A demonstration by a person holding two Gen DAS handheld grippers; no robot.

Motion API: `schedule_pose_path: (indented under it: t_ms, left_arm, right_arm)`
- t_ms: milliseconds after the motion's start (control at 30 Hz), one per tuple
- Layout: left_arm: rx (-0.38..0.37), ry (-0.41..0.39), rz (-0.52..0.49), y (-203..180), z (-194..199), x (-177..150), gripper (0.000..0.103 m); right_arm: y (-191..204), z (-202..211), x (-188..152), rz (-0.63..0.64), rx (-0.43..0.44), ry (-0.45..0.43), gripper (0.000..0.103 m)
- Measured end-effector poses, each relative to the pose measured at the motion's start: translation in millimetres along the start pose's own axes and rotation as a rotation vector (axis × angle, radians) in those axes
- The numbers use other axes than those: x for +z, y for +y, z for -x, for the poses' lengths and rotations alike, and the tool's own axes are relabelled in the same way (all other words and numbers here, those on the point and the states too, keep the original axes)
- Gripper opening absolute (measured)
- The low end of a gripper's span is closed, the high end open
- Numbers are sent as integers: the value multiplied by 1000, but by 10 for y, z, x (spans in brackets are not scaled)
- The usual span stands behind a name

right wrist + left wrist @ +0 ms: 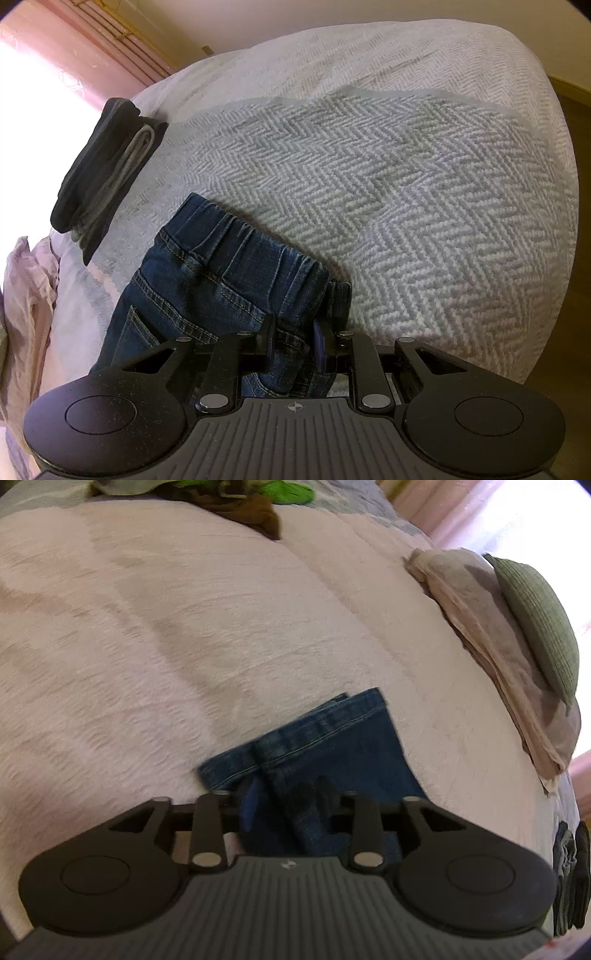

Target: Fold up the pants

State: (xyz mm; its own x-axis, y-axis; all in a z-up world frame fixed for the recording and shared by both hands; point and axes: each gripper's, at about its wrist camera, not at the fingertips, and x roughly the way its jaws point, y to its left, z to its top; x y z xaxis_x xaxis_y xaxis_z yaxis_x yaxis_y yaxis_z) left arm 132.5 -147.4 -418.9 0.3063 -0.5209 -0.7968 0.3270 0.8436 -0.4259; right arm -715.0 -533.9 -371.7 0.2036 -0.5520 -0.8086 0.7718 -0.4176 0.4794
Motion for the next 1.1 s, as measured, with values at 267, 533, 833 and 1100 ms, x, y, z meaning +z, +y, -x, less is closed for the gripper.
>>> schedule_pose_path:
  t_ms: [267, 533, 833, 1100]
  left_arm:
    - [-15, -26, -9, -28, 38, 52, 8]
    - [13, -61, -162, 23, 360, -64, 8]
    - [80, -66, -261, 30, 114, -248, 12]
    - [243, -48, -397, -246, 379, -202, 19]
  right_arm:
    - [28, -1, 18, 18, -7, 4, 16]
    - [146, 31, 95, 93, -11, -3, 13]
    - [16, 30, 43, 55, 35, -11, 13]
    - [355, 188, 52, 298, -150, 26, 44]
